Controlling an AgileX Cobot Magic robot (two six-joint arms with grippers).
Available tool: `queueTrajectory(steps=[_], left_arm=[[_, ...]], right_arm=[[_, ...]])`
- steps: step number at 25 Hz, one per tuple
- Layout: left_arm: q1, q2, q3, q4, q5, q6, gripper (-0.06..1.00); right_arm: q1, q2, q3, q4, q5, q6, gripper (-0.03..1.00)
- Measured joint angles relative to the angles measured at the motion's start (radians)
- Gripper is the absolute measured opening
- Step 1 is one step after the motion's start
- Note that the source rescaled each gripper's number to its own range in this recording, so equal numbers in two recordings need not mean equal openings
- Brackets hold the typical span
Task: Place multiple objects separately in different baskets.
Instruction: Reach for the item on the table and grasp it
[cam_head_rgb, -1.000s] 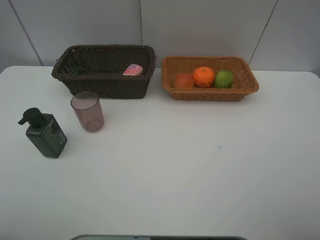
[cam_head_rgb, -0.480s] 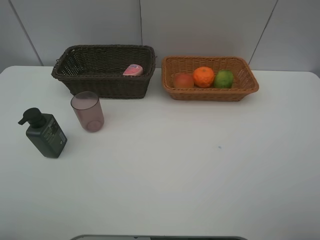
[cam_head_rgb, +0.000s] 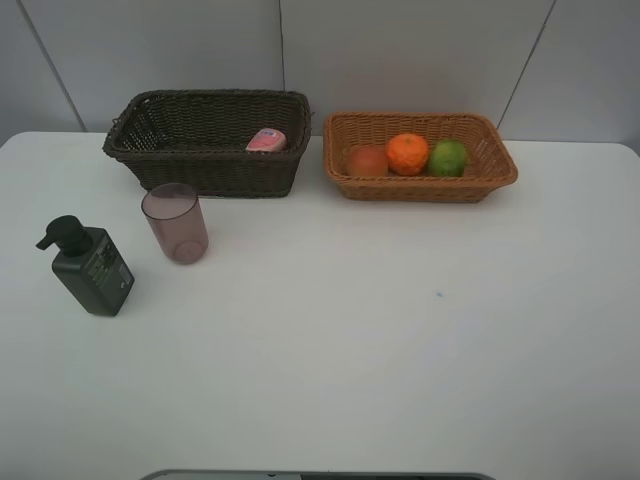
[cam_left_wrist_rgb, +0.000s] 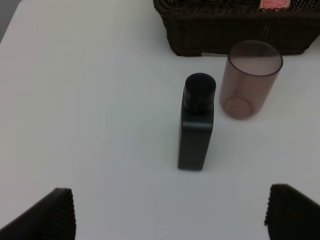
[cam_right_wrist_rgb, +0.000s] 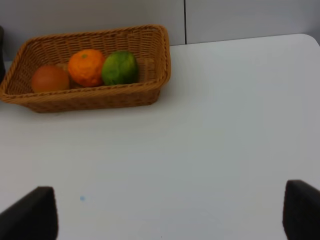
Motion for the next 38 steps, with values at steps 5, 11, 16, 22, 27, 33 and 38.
queueTrajectory(steps=[5,11,16,22,27,33,38], left_arm=[[0.0,0.0,0.0,0.0,0.0,0.0,0.98],[0.0,0.0,0.0,0.0,0.0,0.0,0.98],[0.0,0.0,0.0,0.0,0.0,0.0,0.98],[0.0,0.0,0.0,0.016,0.0,-0.014,0.98],[0.0,0.14,-0.027,0.035,-0.045,-0.036,0.98],[0.0,0.404,-0.087,0.037,-0.187,-0.046,0.98],[0.0,0.603,-0.105,0.037,-0.251,-0.046,0.98]], right_arm=[[0.0,0.0,0.0,0.0,0.0,0.0,1.0],[0.0,0.0,0.0,0.0,0.0,0.0,1.0],[0.0,0.0,0.0,0.0,0.0,0.0,1.0],[0.0,0.0,0.0,0.0,0.0,0.0,1.0],[0.0,0.0,0.0,0.0,0.0,0.0,1.0],[0.0,0.0,0.0,0.0,0.0,0.0,1.0],[0.0,0.0,0.0,0.0,0.0,0.0,1.0]])
